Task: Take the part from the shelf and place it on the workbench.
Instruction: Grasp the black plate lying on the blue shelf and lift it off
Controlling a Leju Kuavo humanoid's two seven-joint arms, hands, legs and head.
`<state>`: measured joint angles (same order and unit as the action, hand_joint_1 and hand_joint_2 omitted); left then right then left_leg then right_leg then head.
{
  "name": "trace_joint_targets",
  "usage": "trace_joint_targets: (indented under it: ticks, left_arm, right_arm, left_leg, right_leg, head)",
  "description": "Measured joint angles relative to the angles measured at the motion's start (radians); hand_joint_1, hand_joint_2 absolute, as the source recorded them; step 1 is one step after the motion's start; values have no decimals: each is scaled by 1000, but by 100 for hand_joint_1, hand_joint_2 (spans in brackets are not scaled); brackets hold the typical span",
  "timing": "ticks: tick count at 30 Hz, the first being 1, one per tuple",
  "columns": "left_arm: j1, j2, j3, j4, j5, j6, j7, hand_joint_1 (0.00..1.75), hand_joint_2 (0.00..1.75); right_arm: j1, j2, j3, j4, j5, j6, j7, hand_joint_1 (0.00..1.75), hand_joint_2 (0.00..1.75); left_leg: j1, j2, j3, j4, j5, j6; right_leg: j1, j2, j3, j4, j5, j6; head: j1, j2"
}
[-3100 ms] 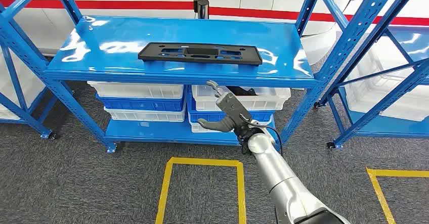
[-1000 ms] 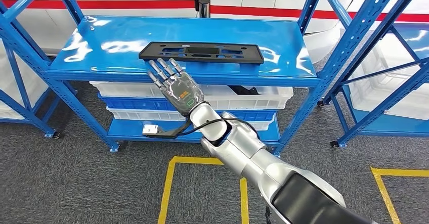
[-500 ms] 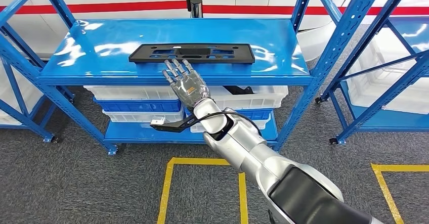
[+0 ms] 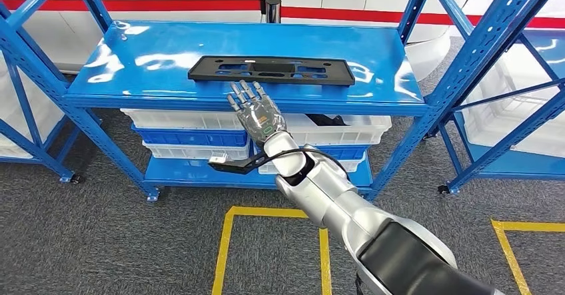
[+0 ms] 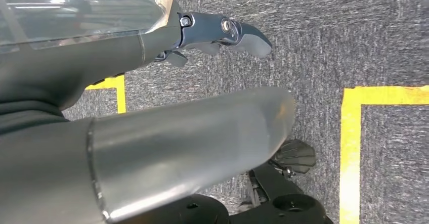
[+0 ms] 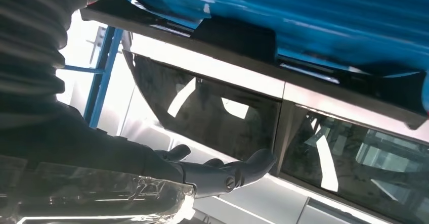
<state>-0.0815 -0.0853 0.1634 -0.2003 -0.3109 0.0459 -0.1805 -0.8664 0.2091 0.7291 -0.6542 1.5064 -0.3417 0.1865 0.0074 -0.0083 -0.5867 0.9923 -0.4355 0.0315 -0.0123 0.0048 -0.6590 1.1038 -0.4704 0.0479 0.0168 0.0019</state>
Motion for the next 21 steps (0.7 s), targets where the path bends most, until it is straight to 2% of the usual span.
trace_joint_targets:
  ticks: [1, 2, 4, 6, 7, 8, 10, 11, 12, 13, 15, 16, 17, 18, 21]
  left_arm:
    - [-1, 0, 0, 0, -1, 1, -1, 0, 0]
    - [-1, 0, 0, 0, -2, 2, -1, 0, 0]
    - [-2, -1, 0, 0, -4, 6, -2, 0, 0]
    - [-2, -1, 2, 0, -4, 8, -2, 0, 0]
    - [-3, -1, 3, 0, -5, 9, -2, 0, 0]
    - [-3, -1, 4, 0, -6, 9, -2, 0, 0]
    - [-3, -2, 5, 0, -8, 9, -2, 0, 0]
    - [-3, -2, 6, 0, -10, 10, -2, 0, 0]
    - [-3, -2, 6, 0, -11, 10, -2, 0, 0]
    - [-3, -1, 6, 0, -12, 11, -3, 0, 0]
    - [-3, -1, 7, 0, -13, 13, -4, 0, 0]
    - [-4, 0, 7, 0, -14, 13, -4, 0, 0]
    - [-5, -1, 7, 0, -14, 14, -5, 0, 0]
    - [-6, -1, 7, 0, -15, 15, -5, 0, 0]
    - [-7, -3, 7, 0, -20, 17, -5, 0, 0]
  right_arm:
    - [-1, 0, -2, 0, 0, 1, 6, 0, 175]
    - [-1, -2, -5, 0, 1, 4, 15, 0, 175]
    - [-1, -5, -16, 0, 1, 13, 39, 0, 175]
    - [-2, -7, -33, 0, 1, 22, 64, 0, 175]
    - [-3, -7, -43, 0, 1, 25, 73, 0, 175]
    - [-3, -6, -51, 0, 1, 26, 78, 0, 175]
    - [-1, -7, -63, 0, 1, 25, 81, 0, 175]
    - [1, -8, -69, 0, 1, 25, 81, 0, 175]
    - [4, -8, -74, 0, 1, 24, 81, 0, 175]
    - [7, -8, -78, 0, 1, 24, 81, 0, 175]
    - [9, -8, -85, 0, 1, 24, 83, 0, 175]
    - [8, -8, -87, 0, 1, 23, 85, 0, 175]
    - [8, -8, -90, 0, 2, 21, 87, 0, 175]
    - [8, -8, -93, 0, 2, 20, 90, 0, 175]
    - [9, -8, -99, -1, 3, 16, 93, 0, 175]
  left_leg:
    - [-2, -1, 1, 2, -3, -4]
    - [-4, -1, 1, 4, -6, -8]
    - [-3, -1, 0, 5, -10, -17]
    - [2, 0, -7, 18, -21, -28]
    - [4, 1, -19, 44, -38, -33]
    - [6, 2, -43, 94, -64, -39]
    - [10, 4, -111, 229, -120, -49]
    - [12, 4, -141, 279, -134, -52]
    - [14, 5, -155, 294, -127, -54]
    - [15, 5, -148, 269, -102, -54]
    - [17, 7, -87, 136, -31, -50]
    - [16, 7, -53, 73, -9, -47]
    - [14, 6, -30, 31, 2, -43]
    - [11, 6, -20, 13, 2, -38]
    - [5, 4, -12, 7, 3, -18]
  right_leg:
    - [1, 0, 29, -60, 23, -3]
    - [1, -1, 47, -94, 35, -9]
    - [4, 0, 53, -107, 41, -25]
    - [-1, 0, 58, -111, 43, -37]
    - [-5, 1, 61, -113, 43, -44]
    - [-8, 1, 65, -114, 43, -49]
    - [-7, 1, 68, -114, 40, -55]
    - [-7, 1, 68, -114, 39, -56]
    - [-7, 1, 69, -114, 38, -57]
    - [-7, 2, 71, -114, 37, -56]
    - [-8, 3, 76, -113, 33, -51]
    - [-4, 4, 77, -113, 31, -47]
    - [-2, 5, 78, -113, 29, -42]
    - [0, 5, 77, -112, 27, -37]
    - [0, 4, 72, -106, 21, -19]
  head:
    - [0, 0]
    - [-1, 0]
    - [-1, 0]
    - [-2, 0]
    - [-3, 0]
    - [-4, 0]
    - [-5, 0]
    - [-5, 0]
    - [-5, 0]
    - [-5, 0]
    - [-5, 0]
    - [-5, 0]
    - [-4, 0]
    - [-4, 0]
    - [-3, 0]
